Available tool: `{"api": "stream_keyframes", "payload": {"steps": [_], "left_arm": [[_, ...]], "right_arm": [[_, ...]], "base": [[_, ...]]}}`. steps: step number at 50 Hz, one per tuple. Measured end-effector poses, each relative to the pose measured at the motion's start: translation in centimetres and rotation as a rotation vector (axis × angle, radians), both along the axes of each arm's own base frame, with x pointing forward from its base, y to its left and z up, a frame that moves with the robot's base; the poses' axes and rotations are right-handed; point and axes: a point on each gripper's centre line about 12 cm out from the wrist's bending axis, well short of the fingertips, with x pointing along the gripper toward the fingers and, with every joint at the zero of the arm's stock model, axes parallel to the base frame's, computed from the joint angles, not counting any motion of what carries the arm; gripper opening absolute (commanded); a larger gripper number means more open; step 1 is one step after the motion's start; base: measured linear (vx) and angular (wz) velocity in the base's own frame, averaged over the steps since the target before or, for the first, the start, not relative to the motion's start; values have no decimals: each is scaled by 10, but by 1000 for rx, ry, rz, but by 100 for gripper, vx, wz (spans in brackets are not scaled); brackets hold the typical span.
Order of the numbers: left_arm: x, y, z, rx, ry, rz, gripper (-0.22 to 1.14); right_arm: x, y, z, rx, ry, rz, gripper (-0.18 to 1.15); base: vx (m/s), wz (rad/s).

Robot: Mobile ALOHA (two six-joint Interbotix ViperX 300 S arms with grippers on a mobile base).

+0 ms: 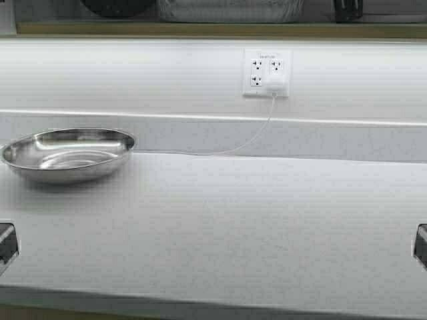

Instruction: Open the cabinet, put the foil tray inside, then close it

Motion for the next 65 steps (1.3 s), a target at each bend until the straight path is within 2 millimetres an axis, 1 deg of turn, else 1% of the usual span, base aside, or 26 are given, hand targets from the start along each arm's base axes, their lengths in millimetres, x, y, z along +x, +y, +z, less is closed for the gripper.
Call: {"api": "stream_keyframes", "payload": {"steps": [1, 3, 7, 9, 10, 12, 19, 27, 30, 35, 37, 41, 43, 45, 48, 49, 51, 52, 54, 55, 57, 60, 62, 65], "left_arm": [[0, 0, 0, -2, -4, -2, 33], [-1, 0, -1, -4, -8, -5, 48], [-2, 0, -2, -14, -24, -4, 78], [-3, 1, -2, -28, -28, 4, 92], [-2, 3, -3, -38, -28, 11, 98], [-2, 6, -2, -59, -35, 26, 105], [-1, 19, 0, -133, -71, 87, 102], [-4, 24, -7, -146, -71, 103, 103], [-9, 26, -9, -146, -73, 104, 103], [-23, 36, -1, -161, -115, 107, 100], [-32, 39, 6, -172, -146, 103, 97], [-51, 42, 18, -193, -199, 90, 84], [-58, 42, 21, -196, -211, 84, 73], [-69, 43, 23, -200, -217, 78, 57], [-81, 42, 20, -192, -209, 69, 26], [-85, 41, 20, -187, -209, 64, 9], [-91, 41, 18, -172, -207, 56, -7], [-94, 41, 18, -159, -211, 52, -12], [-99, 40, 17, -130, -216, 44, -13], [-102, 40, 17, -111, -222, 41, -9], [-106, 39, 16, -75, -233, 37, -2], [-114, 31, 13, -10, -251, 19, 8], [-120, 26, 11, 37, -265, 10, 8], [-129, 17, 9, 101, -287, -9, 6]], "right_arm": [[0, 1, 1, -6, -11, 7, 51], [-1, 1, 2, -14, -30, 16, 68], [-1, 0, 5, -7, -54, 22, 95], [0, -3, 6, 2, -56, 11, 103], [0, -5, 7, 8, -55, 3, 105], [0, -10, 9, 8, -52, -18, 104], [0, -19, 15, -23, -55, -52, 103], [-3, -20, 23, -35, -75, -56, 103], [-4, -21, 27, -39, -87, -55, 103], [-8, -19, 38, -16, -149, -20, 100], [-11, -18, 41, 5, -177, 4, 98], [-19, -10, 43, 40, -217, 60, 88], [-23, -5, 41, 51, -222, 80, 78], [-27, 0, 37, 57, -219, 97, 66], [-34, 4, 31, 59, -208, 111, 42], [-37, 5, 30, 58, -208, 114, 33], [-42, 4, 27, 51, -203, 114, 15], [-45, 3, 25, 43, -201, 113, 7], [-51, 3, 26, 24, -212, 114, -5], [-55, 2, 26, 12, -215, 112, -6], [-62, 3, 26, -31, -232, 112, -3], [-74, 2, 28, -100, -272, 103, 7], [-82, 1, 30, -141, -299, 87, 11], [-98, -7, 32, -211, -344, 32, 11]], "base": [[5, 1], [5, 0], [4, 0], [4, 0], [4, 0], [4, 0], [3, 0], [3, 0], [3, 0], [3, -1], [3, 0], [4, 0], [3, -1], [3, -1], [1, 1], [0, 2], [0, 4], [0, 6], [1, 7], [2, 7], [3, 6], [4, 5], [5, 4], [5, 3]]}}
